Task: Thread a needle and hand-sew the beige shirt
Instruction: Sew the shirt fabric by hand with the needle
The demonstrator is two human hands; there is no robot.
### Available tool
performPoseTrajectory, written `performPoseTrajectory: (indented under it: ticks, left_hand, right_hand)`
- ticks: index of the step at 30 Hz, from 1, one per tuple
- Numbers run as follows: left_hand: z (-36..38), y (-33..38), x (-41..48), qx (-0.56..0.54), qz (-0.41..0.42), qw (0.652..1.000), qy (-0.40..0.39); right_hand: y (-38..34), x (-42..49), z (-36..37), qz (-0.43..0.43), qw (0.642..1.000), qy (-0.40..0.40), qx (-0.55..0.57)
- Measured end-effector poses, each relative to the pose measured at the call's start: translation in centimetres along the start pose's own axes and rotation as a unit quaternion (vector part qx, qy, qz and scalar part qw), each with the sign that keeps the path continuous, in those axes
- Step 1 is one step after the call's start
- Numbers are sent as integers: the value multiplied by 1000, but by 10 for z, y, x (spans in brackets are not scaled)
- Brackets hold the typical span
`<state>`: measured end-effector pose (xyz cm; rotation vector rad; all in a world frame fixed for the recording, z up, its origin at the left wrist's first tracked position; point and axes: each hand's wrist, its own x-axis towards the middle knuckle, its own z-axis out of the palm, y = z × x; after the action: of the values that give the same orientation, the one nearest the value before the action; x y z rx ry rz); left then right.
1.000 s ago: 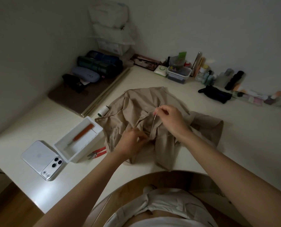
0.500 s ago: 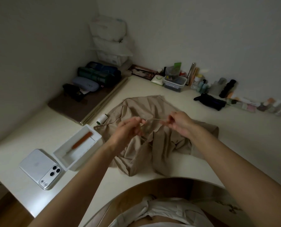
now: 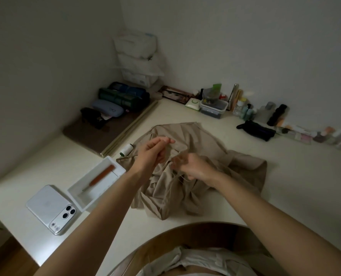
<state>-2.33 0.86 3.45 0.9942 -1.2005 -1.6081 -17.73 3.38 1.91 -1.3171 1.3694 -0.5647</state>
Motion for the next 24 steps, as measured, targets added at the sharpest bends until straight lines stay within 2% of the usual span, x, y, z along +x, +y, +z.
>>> performPoseTrajectory:
  ticks: [2, 7, 9, 12, 14, 16, 18, 19, 21, 24]
  left_hand:
    - [0, -2, -2, 21, -3, 1000, 3]
    - [-8, -13, -10, 93, -14, 995, 25]
    - [-13, -22, -9, 178, -40, 983, 34]
    - [-21, -41, -11, 331, -130, 934, 31]
    - [-25, -53, -18, 388, -186, 902, -46]
    - [-25, -66, -30, 473, -217, 843, -136]
    - [-25, -73, -41, 545, -208, 789, -193]
    - [-25, -76, -45, 565, -197, 774, -206]
    - [-27, -78, -52, 566, -183, 778, -203]
    - [-28, -71, -63, 505, -173, 832, -150]
  right_hand:
    - [5, 0, 6, 5, 998, -10, -59]
    - [17, 1, 9, 26, 997, 9, -77]
    - [20, 1, 6, 34, 996, 16, -84]
    - [25, 1, 4, 35, 996, 52, -65]
    - [31, 3, 3, 34, 993, 90, -63]
    - [36, 5, 3, 37, 991, 116, -51]
    - [39, 5, 3, 42, 990, 133, -35]
    - [39, 4, 4, 40, 989, 140, -34]
    - [39, 2, 5, 38, 989, 139, -33]
    - [43, 1, 7, 46, 984, 167, -33]
